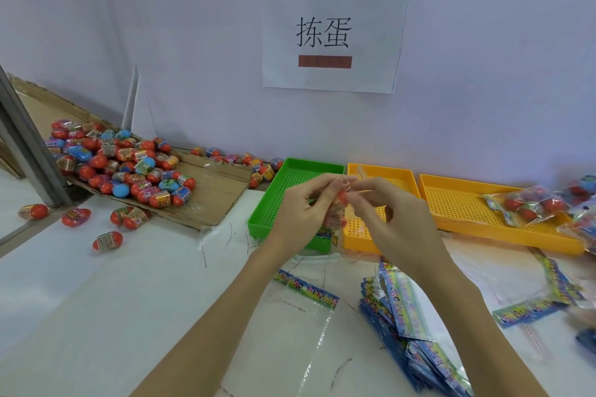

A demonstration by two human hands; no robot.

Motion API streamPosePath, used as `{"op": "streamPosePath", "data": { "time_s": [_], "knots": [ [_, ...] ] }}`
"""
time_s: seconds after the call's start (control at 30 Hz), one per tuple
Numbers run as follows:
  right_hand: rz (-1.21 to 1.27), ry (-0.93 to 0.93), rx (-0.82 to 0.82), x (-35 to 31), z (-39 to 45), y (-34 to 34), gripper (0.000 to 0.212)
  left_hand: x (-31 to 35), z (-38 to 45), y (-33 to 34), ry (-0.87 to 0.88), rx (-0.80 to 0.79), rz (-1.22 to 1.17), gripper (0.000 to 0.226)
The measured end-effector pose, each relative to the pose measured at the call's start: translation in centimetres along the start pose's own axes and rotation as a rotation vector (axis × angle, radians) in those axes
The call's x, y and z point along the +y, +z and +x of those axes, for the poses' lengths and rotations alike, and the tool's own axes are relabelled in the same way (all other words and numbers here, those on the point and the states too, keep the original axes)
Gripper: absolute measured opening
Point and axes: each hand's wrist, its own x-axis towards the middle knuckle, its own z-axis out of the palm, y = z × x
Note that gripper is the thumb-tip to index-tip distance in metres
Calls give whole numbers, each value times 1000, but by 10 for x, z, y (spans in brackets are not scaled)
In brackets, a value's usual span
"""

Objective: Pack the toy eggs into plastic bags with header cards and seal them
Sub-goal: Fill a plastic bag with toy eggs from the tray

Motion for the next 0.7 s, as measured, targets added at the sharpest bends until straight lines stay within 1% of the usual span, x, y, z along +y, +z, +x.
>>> {"op": "streamPosePath", "data": {
  "time_s": [0.07, 0.13, 0.17, 0.27, 0.33, 0.4, 0.47, 0.5, 0.6, 0.63, 0.7],
  "knots": [
    [-31, -17, -23, 1, -1, 4, 23, 1, 0, 0, 10, 15, 37, 27],
    [-36, -27, 33, 5, -2, 7, 21, 4, 0, -1, 19, 19, 95, 27],
    [-32, -36, 64, 7, -2, 8, 19, 5, 1, -2, 26, -1, 136, 29],
    [-35, -62, 132, 8, -2, 8, 18, 6, 2, -8, 13, -136, 270, 38],
    [-44, -63, 161, 8, -2, 9, 21, 4, 2, -13, -36, -205, 259, 42],
    [-66, -74, 173, 8, -1, 11, 23, 3, 3, -18, -77, -214, 169, 37],
    [-76, -78, 179, 4, 2, 14, 26, 0, 4, -21, -116, -155, 113, 31],
    [-81, -83, 192, 2, 5, 16, 28, -1, 4, -22, -148, -101, 99, 28],
    [-135, -156, 249, -15, 19, 24, 30, -9, 6, -27, -296, 49, 26, 20],
    [-137, -181, 245, -24, 24, 30, 29, -9, 7, -29, -355, 105, -3, 20],
    [-105, -220, 166, -46, 36, 48, 26, -8, 7, -30, -409, 174, -90, 22]
  ]
}}
